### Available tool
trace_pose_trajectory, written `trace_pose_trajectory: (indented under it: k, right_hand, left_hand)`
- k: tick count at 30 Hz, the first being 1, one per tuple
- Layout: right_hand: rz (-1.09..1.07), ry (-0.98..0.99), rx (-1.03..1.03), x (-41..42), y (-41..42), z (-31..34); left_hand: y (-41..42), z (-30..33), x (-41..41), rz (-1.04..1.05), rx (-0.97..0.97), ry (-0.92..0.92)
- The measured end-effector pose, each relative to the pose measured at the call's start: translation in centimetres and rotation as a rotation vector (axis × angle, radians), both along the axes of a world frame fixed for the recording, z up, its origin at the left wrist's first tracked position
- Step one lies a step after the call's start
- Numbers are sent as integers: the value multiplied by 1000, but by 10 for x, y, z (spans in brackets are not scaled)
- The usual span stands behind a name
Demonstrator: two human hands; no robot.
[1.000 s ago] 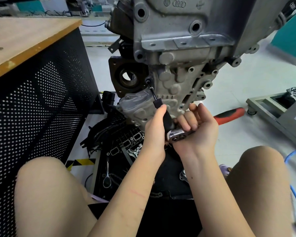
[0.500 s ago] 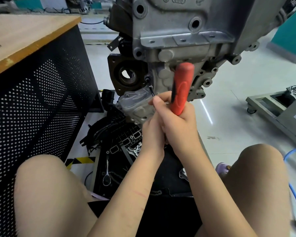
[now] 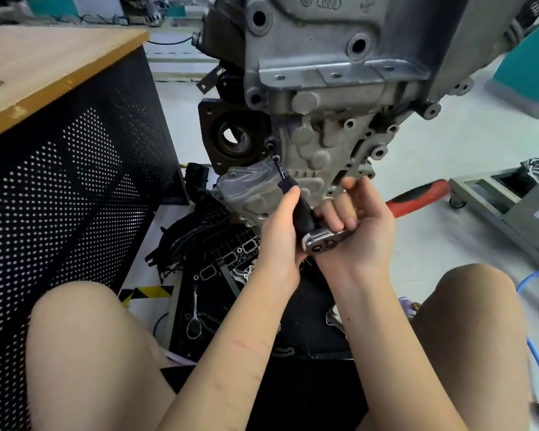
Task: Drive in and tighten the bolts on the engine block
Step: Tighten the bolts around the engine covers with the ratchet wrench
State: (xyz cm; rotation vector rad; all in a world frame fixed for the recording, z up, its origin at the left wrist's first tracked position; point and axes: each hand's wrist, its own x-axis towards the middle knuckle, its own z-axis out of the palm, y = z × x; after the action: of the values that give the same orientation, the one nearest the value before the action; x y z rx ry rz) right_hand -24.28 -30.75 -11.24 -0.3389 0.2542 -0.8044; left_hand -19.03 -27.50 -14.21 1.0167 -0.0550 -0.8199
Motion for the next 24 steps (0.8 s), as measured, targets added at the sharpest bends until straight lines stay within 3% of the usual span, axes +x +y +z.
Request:
trace_pose_trajectory:
  k: [4, 8, 10, 13, 19, 24]
  right_hand:
    - [-116, 218, -371, 6, 7, -1]
    - [-223, 418, -794, 10, 16, -1]
    - [-195, 453, -851, 10, 19, -1]
    - [-169, 331, -656, 8, 14, -1]
    - [-83, 109, 87, 2, -6, -2]
    - [-72, 40, 346, -3, -9, -6]
  left_hand:
    - [3, 1, -1, 16, 40, -24]
    - [8, -2, -1, 68, 118, -276]
    - [9, -3, -3, 97, 137, -338]
    - [8, -1, -3, 150, 119, -255]
    - [1, 0, -3, -10, 73, -92]
    - [-1, 1, -5, 27, 108, -91]
